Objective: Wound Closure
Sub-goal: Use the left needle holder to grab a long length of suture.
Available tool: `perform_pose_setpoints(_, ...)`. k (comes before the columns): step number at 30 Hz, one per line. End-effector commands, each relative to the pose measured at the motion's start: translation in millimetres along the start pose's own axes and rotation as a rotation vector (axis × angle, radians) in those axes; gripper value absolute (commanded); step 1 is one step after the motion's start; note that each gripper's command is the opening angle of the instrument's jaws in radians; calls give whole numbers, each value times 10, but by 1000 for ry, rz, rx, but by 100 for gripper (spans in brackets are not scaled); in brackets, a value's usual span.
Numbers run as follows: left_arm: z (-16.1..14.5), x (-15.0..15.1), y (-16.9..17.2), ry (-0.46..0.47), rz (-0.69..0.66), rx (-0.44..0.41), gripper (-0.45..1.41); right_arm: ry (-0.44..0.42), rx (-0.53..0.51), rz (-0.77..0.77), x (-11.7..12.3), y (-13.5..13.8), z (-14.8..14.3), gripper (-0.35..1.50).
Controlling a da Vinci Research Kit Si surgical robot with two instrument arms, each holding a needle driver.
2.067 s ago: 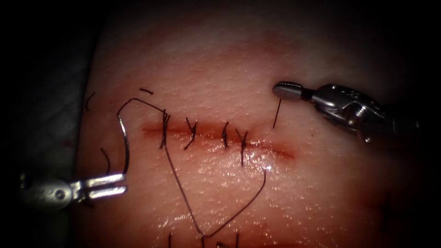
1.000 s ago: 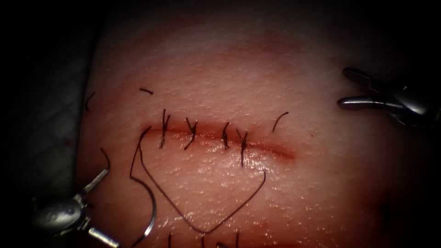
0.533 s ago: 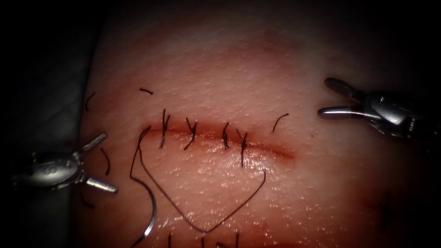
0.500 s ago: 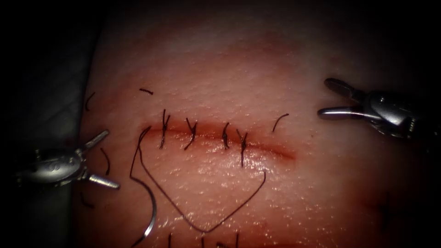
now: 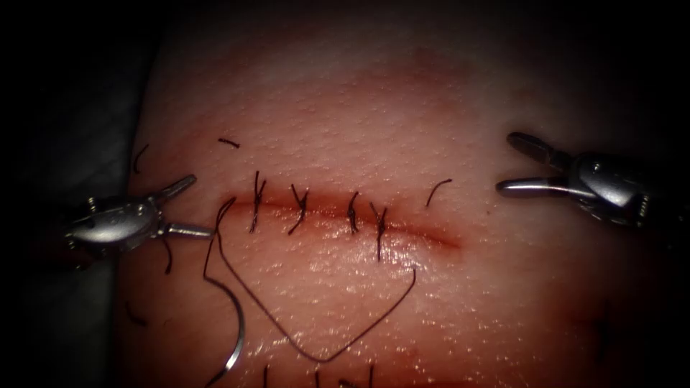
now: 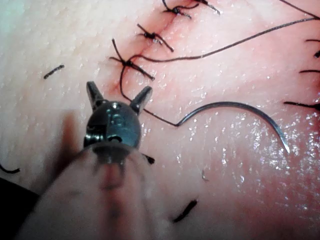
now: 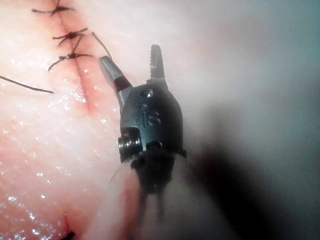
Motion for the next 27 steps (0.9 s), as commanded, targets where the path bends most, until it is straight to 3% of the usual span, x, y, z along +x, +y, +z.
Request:
perform_pose_setpoints(1, 9, -4, 4, 4, -6, 3, 41, 1, 2, 1, -5, -3, 6, 128)
perform_pose_setpoints(12, 27, -17, 3, -36, 34, -2, 36, 0, 3, -2, -7, -5, 5, 126)
perform_pose_setpoints(23, 48, -12, 6, -20, 25, -14, 37, 2, 0, -4, -9, -8, 7, 126)
perform_pose_setpoints(25, 50, -14, 4, -20, 26, -13, 27, 2, 0, -5, -10, -9, 6, 125)
perform_pose_setpoints(27, 51, -16, 2, -23, 29, -25, 2, 3, 0, -5, -10, -9, 6, 123)
